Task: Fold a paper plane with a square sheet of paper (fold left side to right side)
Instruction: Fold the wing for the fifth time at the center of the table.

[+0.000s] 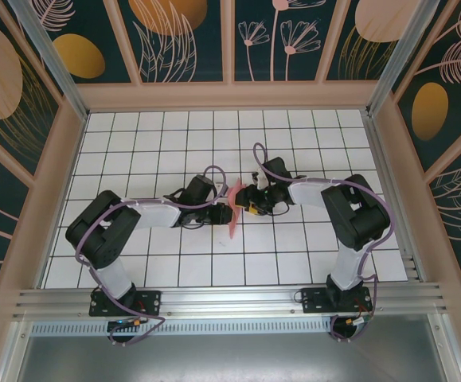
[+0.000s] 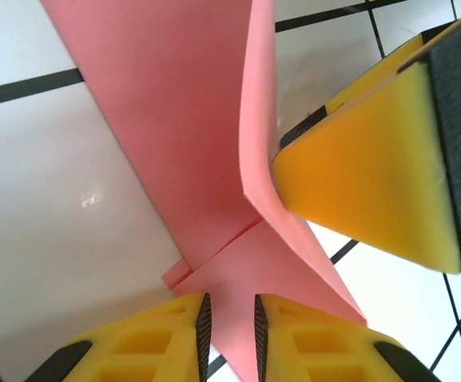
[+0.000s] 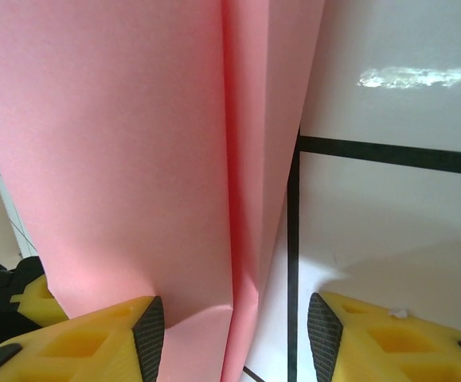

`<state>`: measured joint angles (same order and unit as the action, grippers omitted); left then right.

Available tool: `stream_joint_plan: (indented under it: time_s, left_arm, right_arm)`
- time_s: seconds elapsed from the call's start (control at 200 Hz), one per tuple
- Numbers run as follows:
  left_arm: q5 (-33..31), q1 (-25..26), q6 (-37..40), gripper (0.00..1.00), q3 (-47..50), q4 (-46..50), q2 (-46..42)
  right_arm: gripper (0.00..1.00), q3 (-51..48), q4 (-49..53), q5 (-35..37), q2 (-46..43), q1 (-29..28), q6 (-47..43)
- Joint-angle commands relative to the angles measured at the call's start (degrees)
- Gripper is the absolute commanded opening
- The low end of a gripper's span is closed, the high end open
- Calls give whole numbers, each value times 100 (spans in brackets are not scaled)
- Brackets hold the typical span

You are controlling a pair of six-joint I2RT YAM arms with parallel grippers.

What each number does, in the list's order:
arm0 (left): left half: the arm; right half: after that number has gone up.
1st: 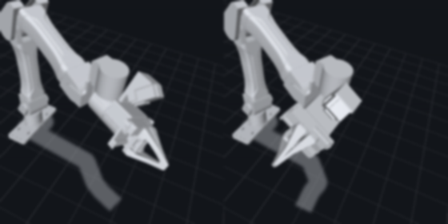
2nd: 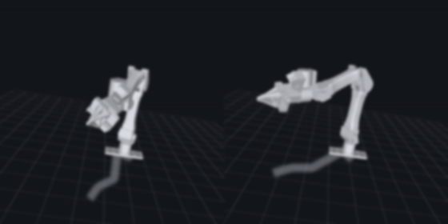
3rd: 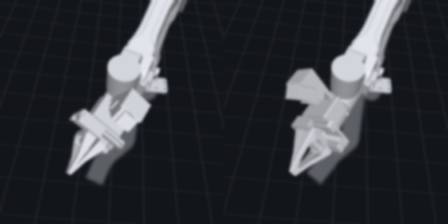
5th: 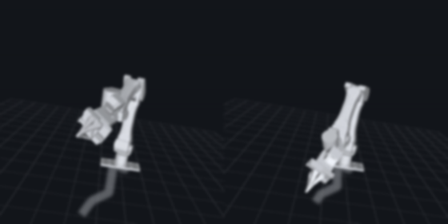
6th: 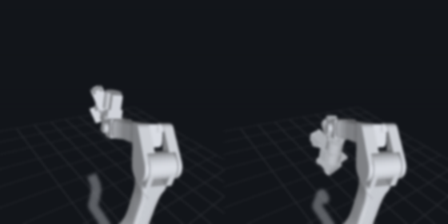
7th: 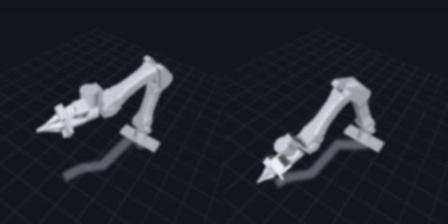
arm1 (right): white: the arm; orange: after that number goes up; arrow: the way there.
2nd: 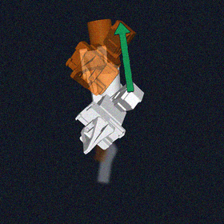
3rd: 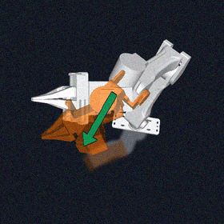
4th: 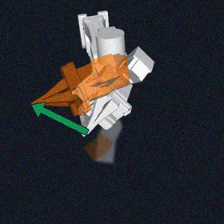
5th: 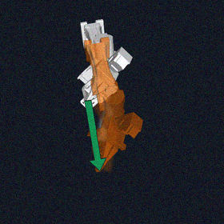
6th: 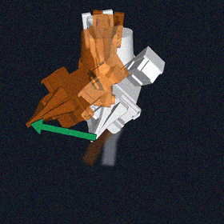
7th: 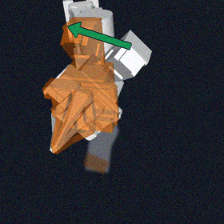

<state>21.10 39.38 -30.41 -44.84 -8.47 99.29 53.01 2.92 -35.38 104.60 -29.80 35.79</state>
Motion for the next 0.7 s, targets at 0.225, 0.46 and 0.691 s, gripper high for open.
stream_joint_plan:
  time_s: [0.225, 0.46, 0.691]
  left_arm:
    - [-89, -276, 28, 39, 13, 374, -888]
    - [683, -709, -526, 51, -115, -98, -637]
    - [1124, -738, -676, 48, -502, -451, 64]
  right_arm:
    - [54, -9, 11, 532, 459, -122, -116]
    - [54, 21, -5, 523, 477, -122, -125]
    - [54, 38, 37, 531, 497, -122, -160]
